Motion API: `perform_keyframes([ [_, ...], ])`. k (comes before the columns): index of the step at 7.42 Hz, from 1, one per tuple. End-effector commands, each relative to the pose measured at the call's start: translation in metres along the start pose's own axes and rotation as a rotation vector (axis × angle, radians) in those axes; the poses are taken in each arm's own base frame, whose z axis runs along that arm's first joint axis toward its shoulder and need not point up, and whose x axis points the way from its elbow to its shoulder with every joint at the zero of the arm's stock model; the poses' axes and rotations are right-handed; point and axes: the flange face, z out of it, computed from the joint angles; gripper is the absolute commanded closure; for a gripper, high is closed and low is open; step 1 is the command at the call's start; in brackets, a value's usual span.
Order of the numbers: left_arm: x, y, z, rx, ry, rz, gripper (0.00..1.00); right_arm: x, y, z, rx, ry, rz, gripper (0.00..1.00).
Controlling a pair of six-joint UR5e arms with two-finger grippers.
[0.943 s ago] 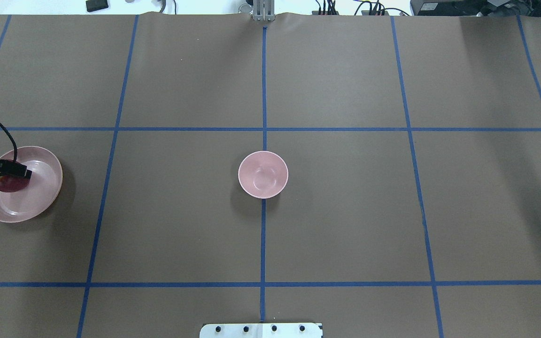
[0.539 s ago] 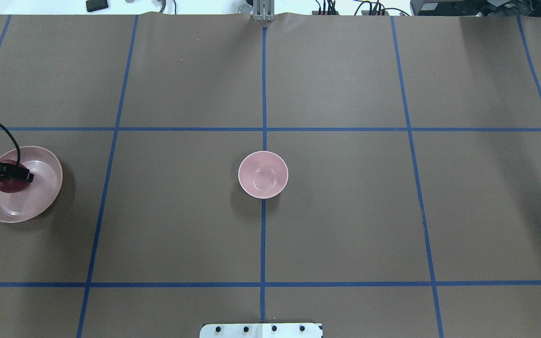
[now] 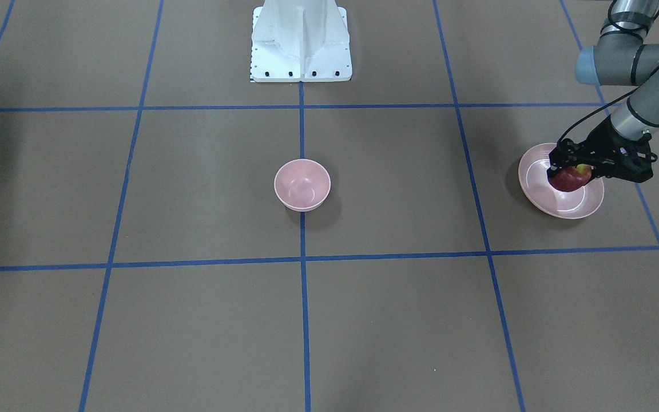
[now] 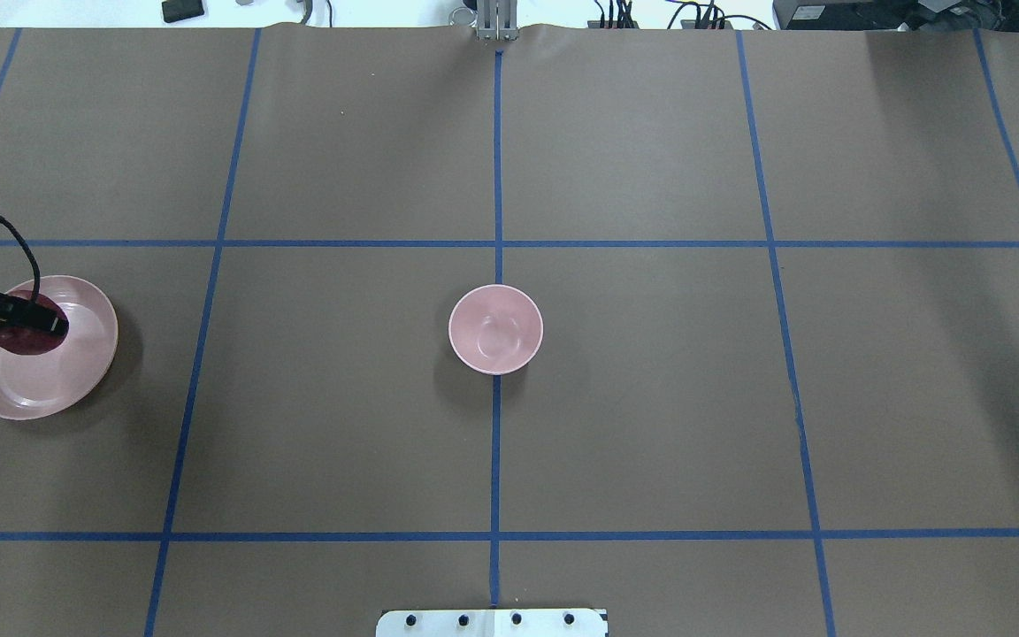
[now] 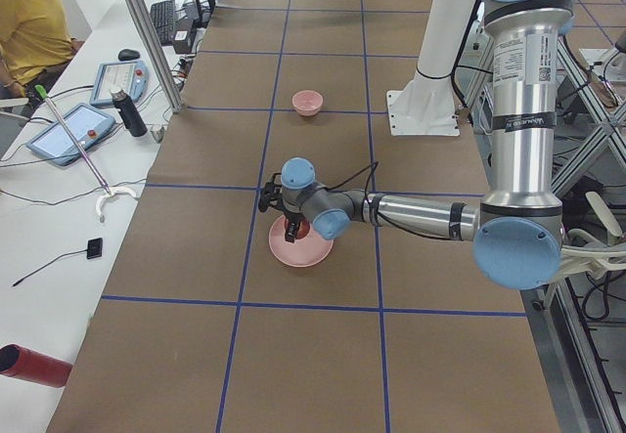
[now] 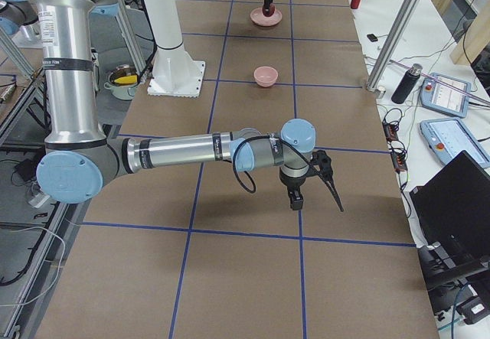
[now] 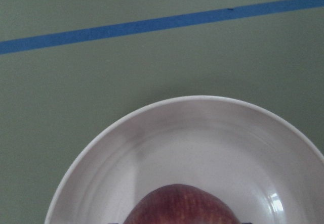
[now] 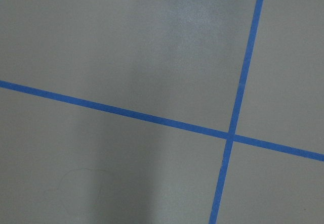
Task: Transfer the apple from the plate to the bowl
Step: 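Lift the apple with the left gripper and carry it over the bowl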
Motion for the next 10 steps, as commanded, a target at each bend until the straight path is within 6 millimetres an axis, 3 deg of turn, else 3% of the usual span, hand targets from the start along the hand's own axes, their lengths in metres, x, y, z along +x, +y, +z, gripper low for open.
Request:
perform_keyframes([
  [1,0.105,-0.071,-0.065,-0.009,-0.037,-0.047,1.00,0.010,0.011,0.002,-0.005,0.008,0.019,0.00],
  [2,0.159,-0.109,-0.082,0.000,-0.056,-0.094,1.00,0.019,0.018,-0.001,-0.003,0.018,0.036,0.00],
  [3,0.228,-0.126,-0.083,-0.003,-0.071,-0.131,1.00,0.033,0.033,0.002,-0.013,0.022,0.059,0.00],
  [5,0.360,-0.121,-0.038,-0.006,-0.082,-0.214,1.00,0.044,0.047,0.003,-0.017,0.026,0.080,0.00],
  [6,0.419,-0.135,-0.024,-0.009,-0.066,-0.272,1.00,0.045,0.048,0.003,-0.014,0.024,0.079,0.00],
  [8,0.500,-0.144,0.009,0.000,-0.085,-0.316,1.00,0.044,0.047,0.003,-0.011,0.024,0.081,0.00],
  [9,0.525,-0.144,0.025,0.000,-0.075,-0.316,1.00,0.044,0.047,0.003,-0.010,0.024,0.085,0.00],
  [10,0.535,-0.134,0.038,-0.009,-0.061,-0.312,1.00,0.044,0.046,0.002,-0.009,0.025,0.087,0.00],
])
